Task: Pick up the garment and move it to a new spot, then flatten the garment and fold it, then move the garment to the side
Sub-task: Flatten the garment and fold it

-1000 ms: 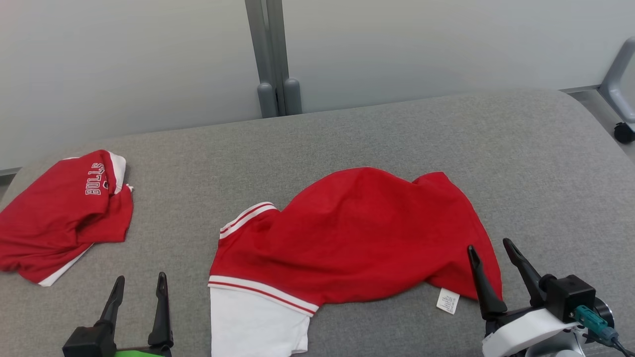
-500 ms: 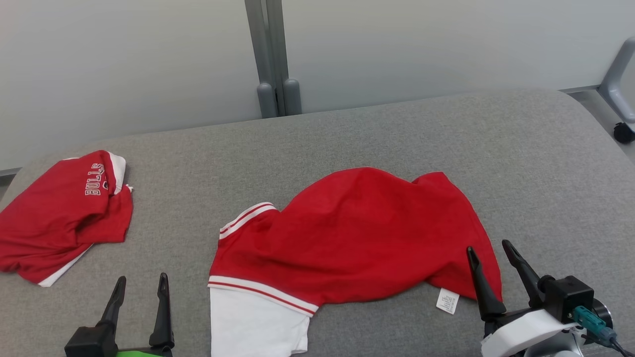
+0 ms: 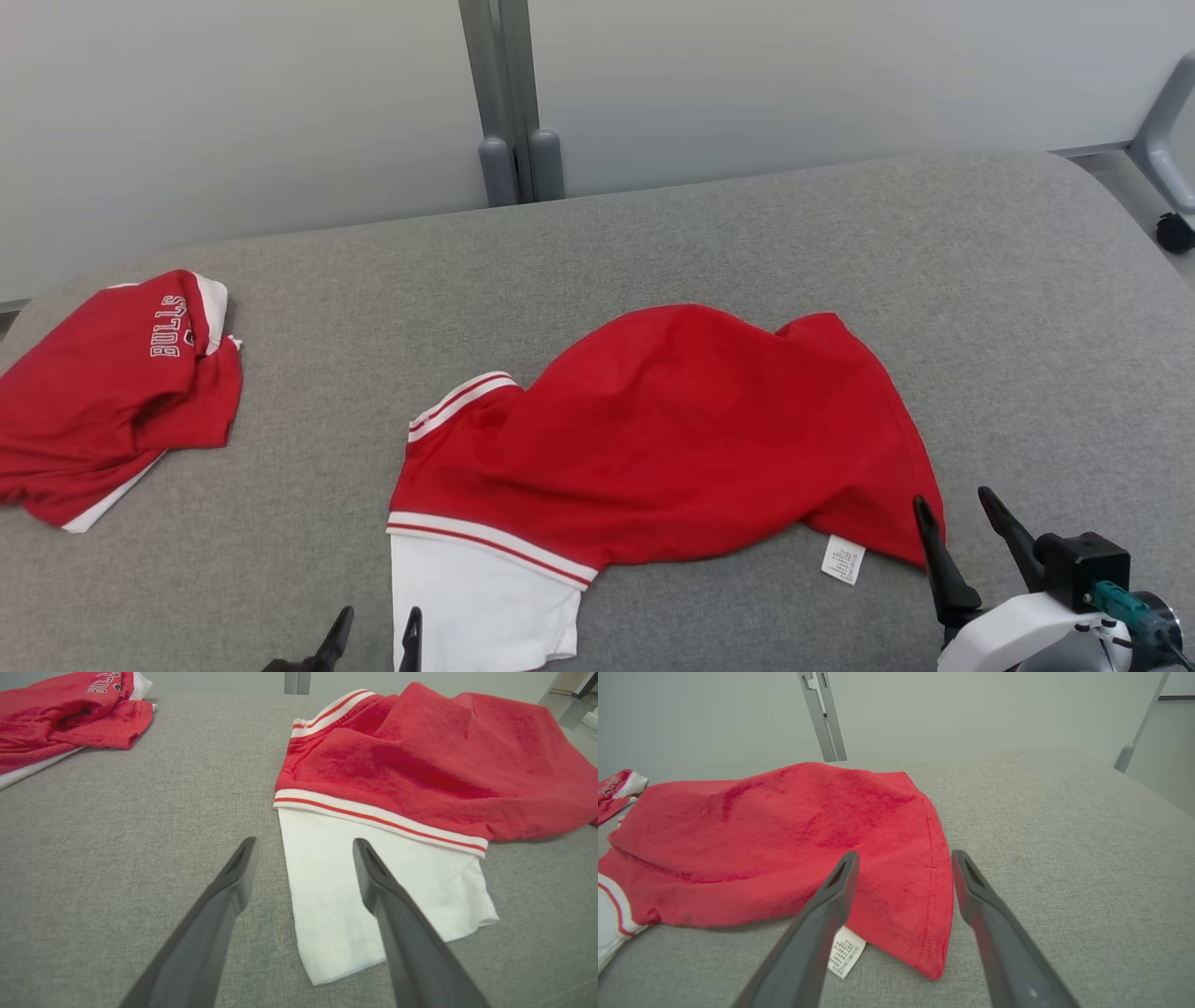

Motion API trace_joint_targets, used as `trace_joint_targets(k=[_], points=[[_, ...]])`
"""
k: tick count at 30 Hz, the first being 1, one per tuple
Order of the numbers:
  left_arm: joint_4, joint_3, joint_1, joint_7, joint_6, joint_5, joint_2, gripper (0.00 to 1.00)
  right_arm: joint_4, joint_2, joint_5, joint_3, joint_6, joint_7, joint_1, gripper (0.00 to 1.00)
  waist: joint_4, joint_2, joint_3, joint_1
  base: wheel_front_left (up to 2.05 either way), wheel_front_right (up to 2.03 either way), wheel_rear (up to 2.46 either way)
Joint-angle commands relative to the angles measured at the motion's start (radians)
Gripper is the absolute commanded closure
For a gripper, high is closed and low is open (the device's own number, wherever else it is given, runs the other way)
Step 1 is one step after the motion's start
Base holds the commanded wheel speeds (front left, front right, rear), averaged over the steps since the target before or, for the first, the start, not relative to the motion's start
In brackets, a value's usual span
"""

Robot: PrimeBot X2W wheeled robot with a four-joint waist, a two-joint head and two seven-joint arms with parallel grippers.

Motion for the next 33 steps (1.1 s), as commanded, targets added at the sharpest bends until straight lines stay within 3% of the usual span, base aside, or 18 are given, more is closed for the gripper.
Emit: trace_joint_targets(k=[1, 10, 22, 23, 24, 25, 26, 33], points=[[0.021, -0.007, 0.015, -0.001, -0.002, -0.020, 0.001, 0.00, 0.027, -0.009, 0.005, -0.005, 0.000, -0.003, -0.015, 0.00, -0.002, 0.0000, 0.006, 0.0000, 0.00, 0.00, 0.00], [0.137, -0.080, -0.001, -0.001, -0.002, -0.064, -0.008, 0.00, 0.212, -0.018, 0.045, -0.006, 0.000, -0.003, -0.070, 0.00, 0.006, 0.0000, 0.033, 0.0000, 0.00, 0.00, 0.00], [0.216, -0.140, -0.069, 0.003, -0.002, -0.106, -0.014, 0.00, 0.409, 0.016, 0.111, 0.041, 0.000, -0.003, -0.175, 0.00, 0.025, 0.0000, 0.084, 0.0000, 0.00, 0.00, 0.00], [0.222, -0.145, -0.072, 0.004, -0.002, -0.112, -0.015, 0.21, 0.421, 0.019, 0.119, 0.048, 0.000, -0.003, -0.176, 0.00, 0.026, 0.0000, 0.085, 0.0000, 0.00, 0.00, 0.00], [0.227, -0.152, -0.074, 0.004, -0.002, -0.117, -0.015, 0.96, 0.435, 0.025, 0.134, 0.058, 0.000, -0.003, -0.177, 0.20, 0.027, 0.0000, 0.084, 0.0000, 0.00, 0.00, 0.00], [0.227, -0.157, -0.076, 0.004, -0.002, -0.121, -0.015, 1.00, 0.443, 0.026, 0.145, 0.065, 0.000, -0.001, -0.178, 0.77, 0.028, 0.0000, 0.085, 0.0000, 0.00, 0.00, 0.00], [0.227, -0.162, -0.077, 0.004, -0.003, -0.126, -0.015, 1.00, 0.445, 0.026, 0.158, 0.074, 0.000, -0.001, -0.179, 1.00, 0.028, 0.0000, 0.085, 0.0000, 0.00, 0.00, 0.00], [0.146, -0.158, -0.075, 0.000, -0.002, -0.151, -0.016, 1.00, 0.375, 0.011, 0.211, 0.097, 0.000, -0.002, -0.169, 1.00, 0.026, 0.0000, 0.085, 0.0000, 0.00, 0.00, 0.00]])
